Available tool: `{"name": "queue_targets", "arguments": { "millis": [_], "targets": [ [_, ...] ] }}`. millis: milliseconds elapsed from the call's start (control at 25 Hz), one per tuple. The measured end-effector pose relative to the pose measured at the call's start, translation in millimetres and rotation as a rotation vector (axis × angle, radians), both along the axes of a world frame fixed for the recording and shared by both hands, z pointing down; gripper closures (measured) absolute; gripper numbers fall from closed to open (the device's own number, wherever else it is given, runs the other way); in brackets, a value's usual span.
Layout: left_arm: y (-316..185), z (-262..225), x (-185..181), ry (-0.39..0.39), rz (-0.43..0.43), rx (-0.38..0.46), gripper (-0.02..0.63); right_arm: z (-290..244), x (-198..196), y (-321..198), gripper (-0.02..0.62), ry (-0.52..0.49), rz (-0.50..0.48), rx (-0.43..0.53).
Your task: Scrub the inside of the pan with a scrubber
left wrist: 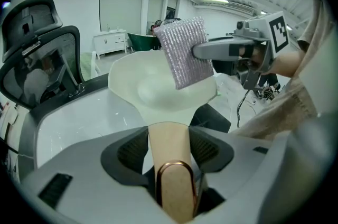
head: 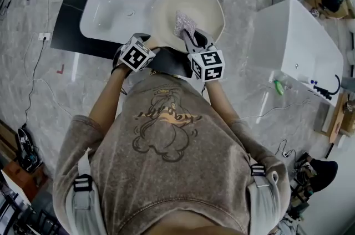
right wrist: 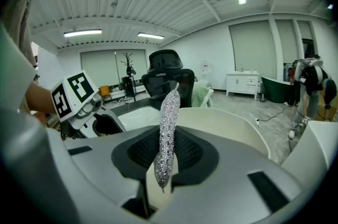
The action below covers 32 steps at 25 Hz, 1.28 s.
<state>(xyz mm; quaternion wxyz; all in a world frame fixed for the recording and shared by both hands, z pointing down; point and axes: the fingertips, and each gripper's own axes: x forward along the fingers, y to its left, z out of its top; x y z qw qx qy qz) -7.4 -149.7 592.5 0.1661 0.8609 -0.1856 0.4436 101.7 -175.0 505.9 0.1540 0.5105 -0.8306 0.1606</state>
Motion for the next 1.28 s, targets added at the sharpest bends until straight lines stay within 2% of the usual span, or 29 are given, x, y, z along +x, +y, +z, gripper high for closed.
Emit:
{"name": "queue_targets", "arguments": {
  "millis": [200, 520, 880, 1280],
  "targets": [
    [-2.1, 0.8, -1.8, 0.001, -0.005, -0.004, 0.353, 26.0, -31.4, -12.9, 0.520, 0.087, -0.177, -0.062],
    [-5.1, 6.4, -1.1, 0.008, -0.017, -0.007, 0.353, 54.9, -59.5, -19.8, 0.518, 0.246, -0.375, -0.100],
    [-4.8, 9.0, -1.3, 0.038, -0.017, -0.034, 0.353, 65.3, -82.0, -14.6, 0.518, 0.227, -0.480, -0.134],
    [-4.0, 1.5, -2.6, 0.054, 0.000, -0.057, 0.353, 71.6, -95.4, -19.3, 0.518, 0.183, -0.519, -0.186]
  ]
}}
